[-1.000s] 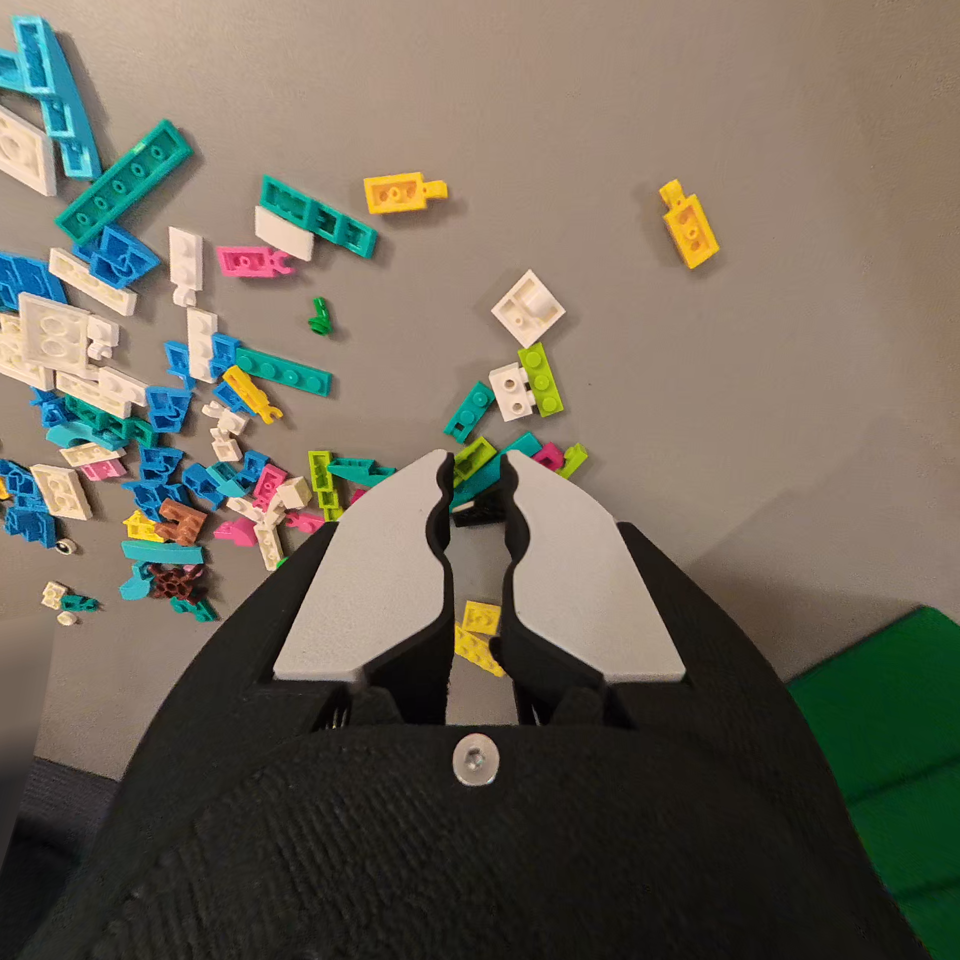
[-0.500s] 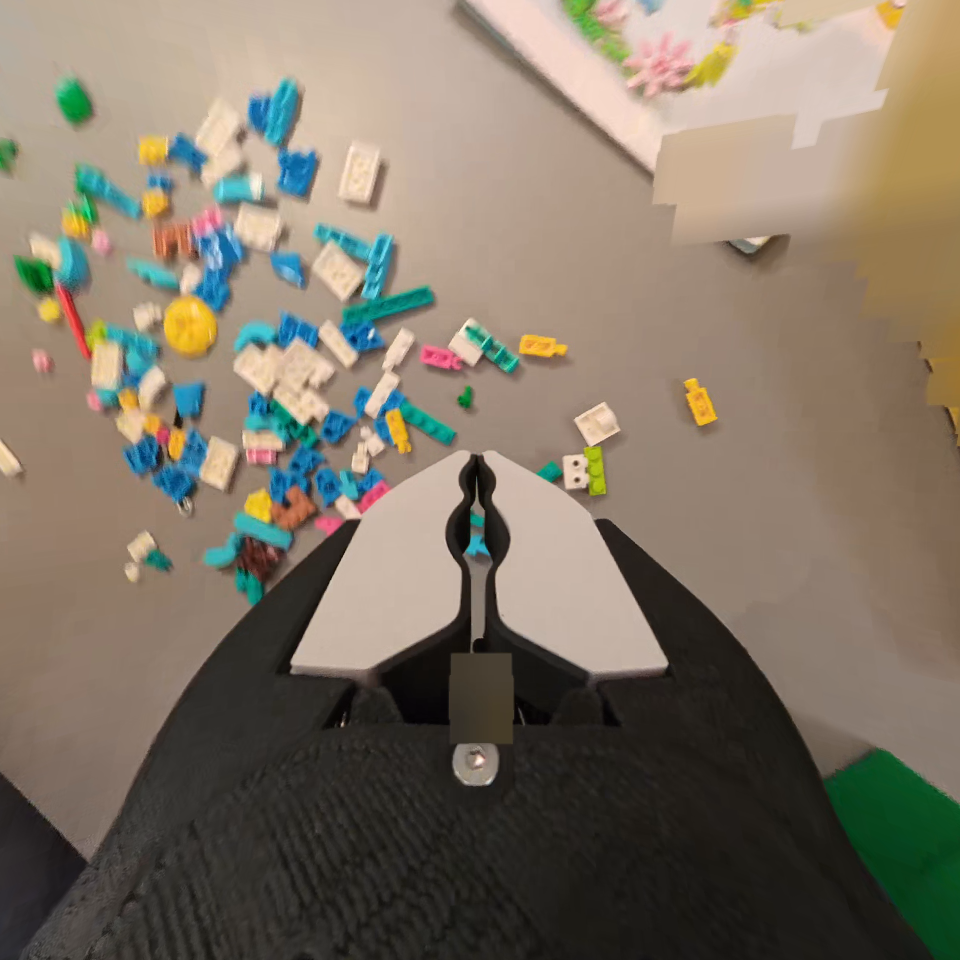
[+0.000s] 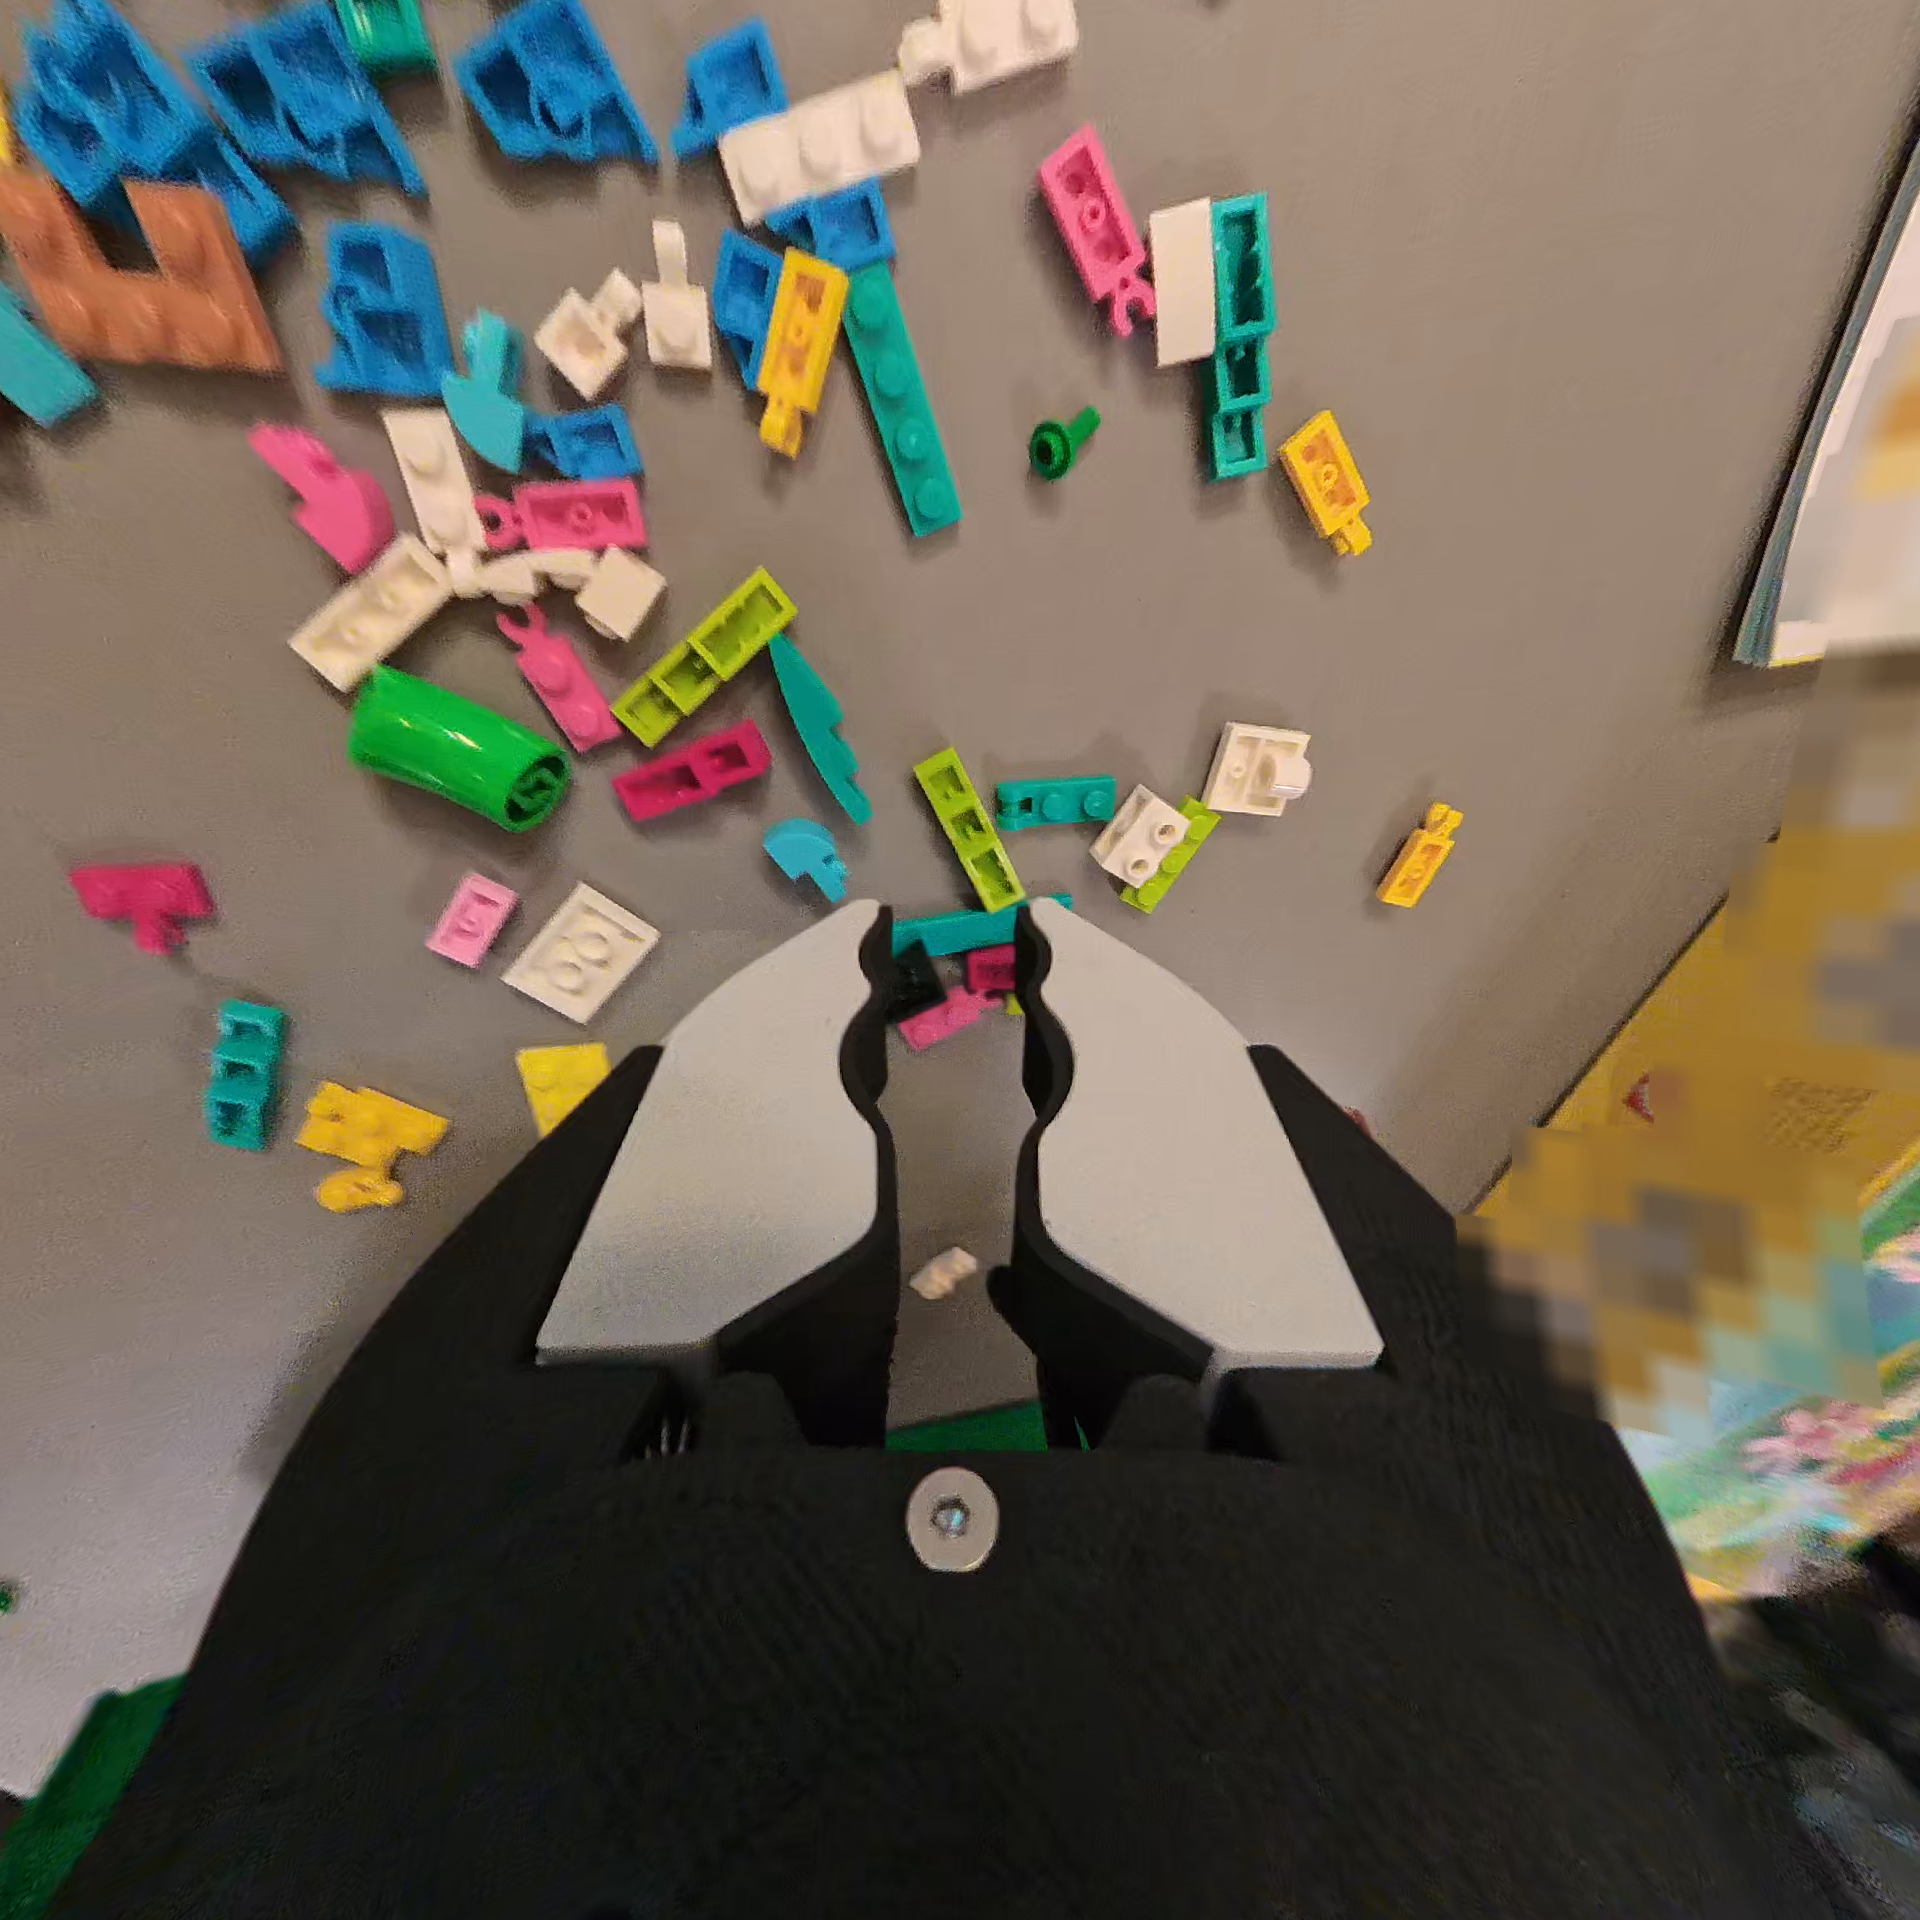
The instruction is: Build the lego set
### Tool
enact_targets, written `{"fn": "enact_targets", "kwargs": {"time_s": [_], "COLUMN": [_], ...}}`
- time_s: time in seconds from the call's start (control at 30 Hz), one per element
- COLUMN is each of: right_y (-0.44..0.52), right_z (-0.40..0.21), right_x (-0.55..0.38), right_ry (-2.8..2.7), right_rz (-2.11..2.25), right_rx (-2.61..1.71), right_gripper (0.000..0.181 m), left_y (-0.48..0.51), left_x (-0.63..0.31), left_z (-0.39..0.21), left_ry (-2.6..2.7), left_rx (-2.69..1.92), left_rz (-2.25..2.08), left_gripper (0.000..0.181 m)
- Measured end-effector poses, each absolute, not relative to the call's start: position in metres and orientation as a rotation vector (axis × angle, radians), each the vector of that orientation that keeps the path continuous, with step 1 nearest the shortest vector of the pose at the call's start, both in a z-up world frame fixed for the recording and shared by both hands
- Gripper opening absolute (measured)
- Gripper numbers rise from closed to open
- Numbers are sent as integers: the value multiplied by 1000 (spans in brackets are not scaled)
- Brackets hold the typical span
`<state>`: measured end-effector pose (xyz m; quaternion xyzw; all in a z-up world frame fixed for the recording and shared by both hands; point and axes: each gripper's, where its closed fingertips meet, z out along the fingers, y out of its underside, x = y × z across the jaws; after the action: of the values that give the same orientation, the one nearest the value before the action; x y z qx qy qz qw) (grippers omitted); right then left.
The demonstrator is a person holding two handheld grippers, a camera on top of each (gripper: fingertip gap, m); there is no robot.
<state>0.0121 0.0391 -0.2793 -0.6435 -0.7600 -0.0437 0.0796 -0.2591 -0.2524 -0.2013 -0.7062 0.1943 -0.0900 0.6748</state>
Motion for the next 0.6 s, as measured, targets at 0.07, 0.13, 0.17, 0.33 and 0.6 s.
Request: {"fn": "enact_targets", "kwargs": {"time_s": [0.07, 0.13, 0.17, 0.33, 0.6], "right_y": [42, 44, 44, 44, 28], "right_z": [-280, -282, -283, -291, -270], "right_x": [13, 12, 11, 10, -33], "right_ry": [-2305, -2313, -2316, -2334, -2270], "right_rz": [-149, -119, -100, -53, -16], "right_rx": [-1925, -1949, -1959, -2018, -1778], "right_gripper": [20, 19, 19, 19, 6], "left_y": [-252, -252, -252, -252, -251], "left_x": [-259, -258, -258, -257, -255], "left_z": [-202, -202, -202, -204, -205], "left_ry": [440, 443, 445, 457, 471], "left_rx": [-1591, -1592, -1593, -1602, -1610], "left_rz": [-202, -200, -198, -190, -186], "left_gripper": [49, 49, 49, 49, 49]}}
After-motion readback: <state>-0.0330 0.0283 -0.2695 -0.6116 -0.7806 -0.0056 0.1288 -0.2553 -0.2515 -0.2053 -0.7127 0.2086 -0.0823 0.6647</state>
